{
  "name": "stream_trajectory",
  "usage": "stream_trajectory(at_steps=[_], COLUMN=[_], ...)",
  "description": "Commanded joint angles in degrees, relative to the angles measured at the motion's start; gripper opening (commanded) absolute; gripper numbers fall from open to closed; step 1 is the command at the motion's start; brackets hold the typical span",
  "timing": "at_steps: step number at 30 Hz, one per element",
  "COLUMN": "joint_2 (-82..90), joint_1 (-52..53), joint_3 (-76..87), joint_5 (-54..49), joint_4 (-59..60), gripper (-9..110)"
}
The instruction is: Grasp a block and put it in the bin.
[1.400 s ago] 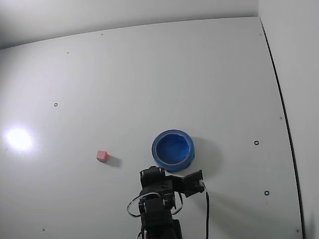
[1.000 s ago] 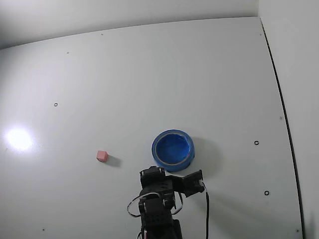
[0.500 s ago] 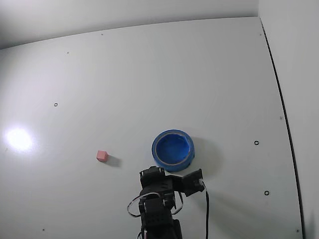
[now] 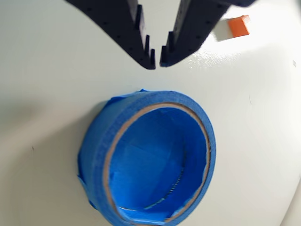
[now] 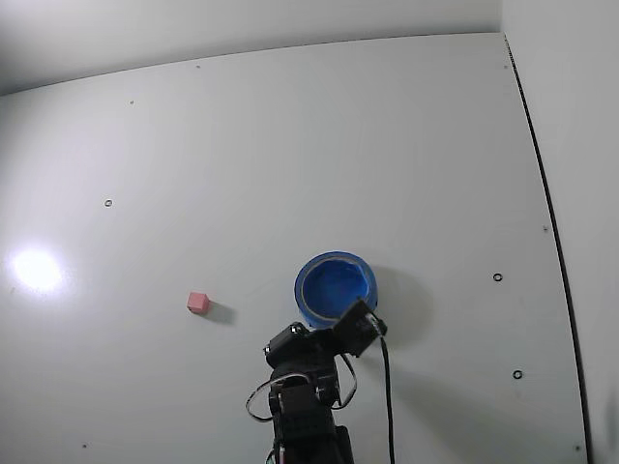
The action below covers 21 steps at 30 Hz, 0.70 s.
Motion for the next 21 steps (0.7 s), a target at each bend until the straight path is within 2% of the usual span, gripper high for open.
stream_trajectory(at_steps=[1,10,16,21], joint_2=[-1.1,-16.6,-32.9,-43.9], joint_1=[-3.7,-16.8,-25.4,-27.7], joint_3=[-8.2,-35.6,-52.2,-62.2], joint_5=[-16.2,-24.0,-27.2,-29.4], joint_4=[2.8,24.3,32.2,34.3], gripper=[1,3,15,22])
